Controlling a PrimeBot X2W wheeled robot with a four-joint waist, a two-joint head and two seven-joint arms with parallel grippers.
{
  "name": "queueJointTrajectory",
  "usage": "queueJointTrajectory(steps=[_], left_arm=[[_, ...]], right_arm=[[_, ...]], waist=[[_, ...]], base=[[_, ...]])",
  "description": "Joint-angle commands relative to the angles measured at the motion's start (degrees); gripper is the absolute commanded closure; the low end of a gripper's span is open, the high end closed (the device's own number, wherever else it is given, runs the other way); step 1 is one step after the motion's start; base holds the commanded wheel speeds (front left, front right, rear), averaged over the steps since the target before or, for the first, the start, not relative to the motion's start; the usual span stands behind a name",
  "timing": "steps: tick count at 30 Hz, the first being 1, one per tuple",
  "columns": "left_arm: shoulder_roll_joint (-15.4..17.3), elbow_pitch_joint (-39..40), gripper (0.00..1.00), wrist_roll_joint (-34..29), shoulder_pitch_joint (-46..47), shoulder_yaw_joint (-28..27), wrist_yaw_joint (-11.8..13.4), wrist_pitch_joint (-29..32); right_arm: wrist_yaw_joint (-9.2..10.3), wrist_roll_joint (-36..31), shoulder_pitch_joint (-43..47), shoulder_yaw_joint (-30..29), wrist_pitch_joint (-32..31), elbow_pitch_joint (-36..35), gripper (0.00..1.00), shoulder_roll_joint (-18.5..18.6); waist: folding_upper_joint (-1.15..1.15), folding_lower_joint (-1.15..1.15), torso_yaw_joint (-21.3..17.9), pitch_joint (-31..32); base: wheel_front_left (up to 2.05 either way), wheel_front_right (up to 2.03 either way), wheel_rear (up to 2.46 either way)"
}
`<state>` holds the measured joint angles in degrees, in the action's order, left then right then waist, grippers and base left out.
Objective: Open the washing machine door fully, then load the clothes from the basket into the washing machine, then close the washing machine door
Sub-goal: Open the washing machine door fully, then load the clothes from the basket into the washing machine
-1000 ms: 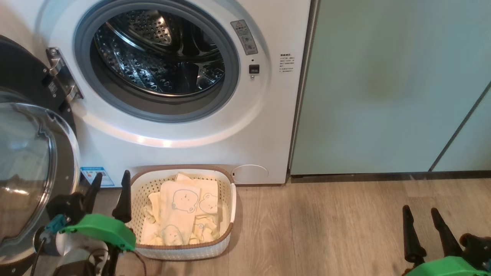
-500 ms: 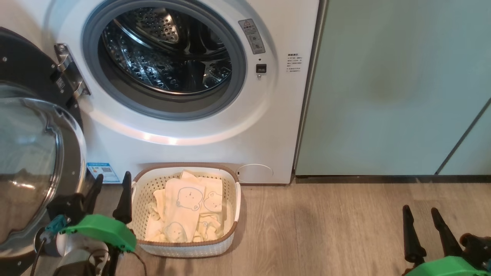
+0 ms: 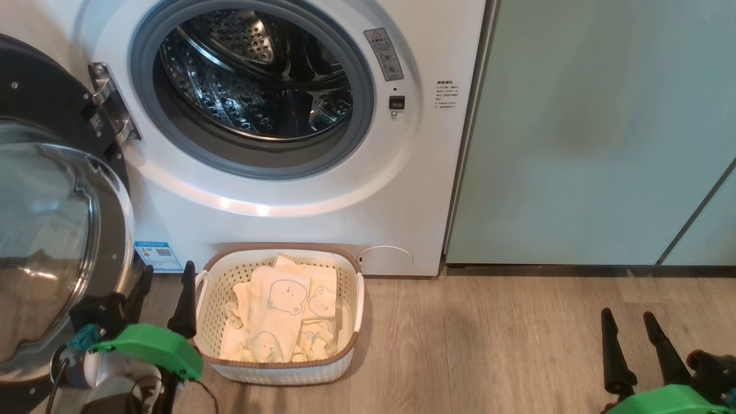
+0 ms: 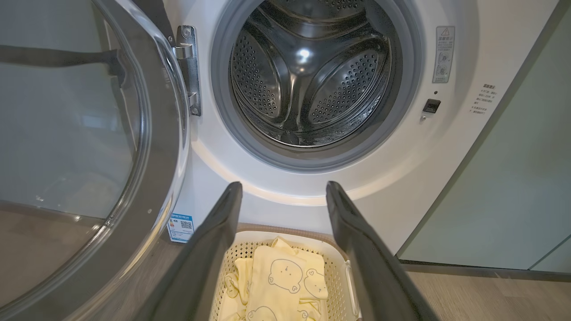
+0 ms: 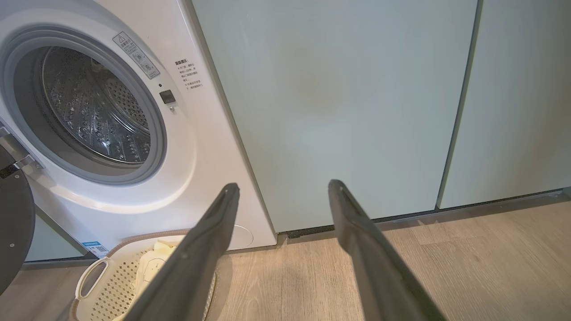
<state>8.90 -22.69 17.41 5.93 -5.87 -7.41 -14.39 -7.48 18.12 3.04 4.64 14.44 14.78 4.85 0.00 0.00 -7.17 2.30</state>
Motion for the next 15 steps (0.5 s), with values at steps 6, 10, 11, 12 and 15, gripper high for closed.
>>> queueJointTrajectory(steps=[6,10,11,12,15], left_arm=[[2.0,1.7,0.0,1.0,2.9,-1.3,-0.1,-0.6],[2.9,2.1,0.0,2.2,2.7,0.4,-0.1,-0.6],[3.0,2.2,0.0,2.4,2.7,0.5,-0.1,-0.6],[3.1,2.3,0.0,2.6,2.7,0.5,-0.1,-0.6],[3.3,2.4,0.0,3.0,2.6,0.5,-0.1,-0.6]], right_arm=[[-0.01,-0.1,-2.3,1.4,0.6,-1.8,0.0,1.0],[-0.01,0.0,-2.2,1.6,0.6,-1.7,0.0,1.0],[-0.01,0.1,-2.2,1.6,0.6,-1.7,0.0,1.0],[-0.01,0.1,-2.2,1.6,0.6,-1.7,0.0,0.9],[-0.01,0.1,-2.2,1.7,0.6,-1.7,0.0,0.9]], waist=[[0.0,0.0,0.2,-0.1],[0.0,0.0,0.2,-0.2],[0.0,0.0,0.2,-0.3],[0.0,0.0,0.2,-0.3],[0.0,0.0,0.2,-0.4]], base=[[0.06,-0.06,0.0],[0.6,-0.6,0.0],[0.94,-0.94,0.0],[1.07,-1.07,0.0],[1.35,-1.35,0.0]])
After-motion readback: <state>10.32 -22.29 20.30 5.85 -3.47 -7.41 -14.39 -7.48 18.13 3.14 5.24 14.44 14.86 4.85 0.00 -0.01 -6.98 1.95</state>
